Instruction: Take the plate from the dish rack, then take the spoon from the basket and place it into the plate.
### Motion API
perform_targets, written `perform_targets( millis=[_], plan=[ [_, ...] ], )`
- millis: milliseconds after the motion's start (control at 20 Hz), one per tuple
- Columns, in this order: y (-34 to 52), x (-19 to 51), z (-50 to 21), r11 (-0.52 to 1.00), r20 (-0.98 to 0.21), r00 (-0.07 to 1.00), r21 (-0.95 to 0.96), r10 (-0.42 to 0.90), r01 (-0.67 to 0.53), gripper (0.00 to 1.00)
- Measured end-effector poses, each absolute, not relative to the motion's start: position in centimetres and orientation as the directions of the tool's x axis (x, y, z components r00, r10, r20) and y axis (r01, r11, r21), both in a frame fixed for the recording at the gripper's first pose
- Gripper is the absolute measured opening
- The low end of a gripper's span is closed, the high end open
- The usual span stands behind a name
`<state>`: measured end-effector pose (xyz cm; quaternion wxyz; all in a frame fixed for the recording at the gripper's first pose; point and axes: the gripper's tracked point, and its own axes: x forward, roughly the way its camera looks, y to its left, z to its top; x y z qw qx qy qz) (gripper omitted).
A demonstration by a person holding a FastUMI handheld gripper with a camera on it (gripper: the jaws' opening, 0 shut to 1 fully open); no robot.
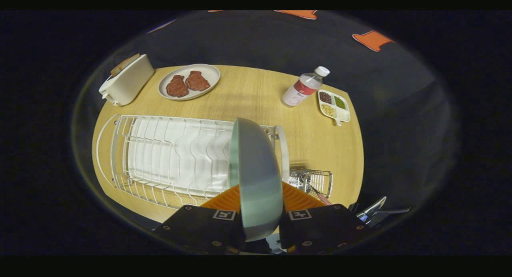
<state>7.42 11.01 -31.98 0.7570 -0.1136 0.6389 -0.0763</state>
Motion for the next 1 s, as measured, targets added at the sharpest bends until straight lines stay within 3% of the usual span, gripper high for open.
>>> perform_targets(
  millis=[600,1000],
  plan=[
    [9.7,0.8,-25.3,0.994,-0.960,0.264,-0.076,-0.095,0.080,0.30],
    [9.3,-6.5,-27.5,0.982,-0.967,0.228,0.142,0.112,0.121,0.30]
  ],
)
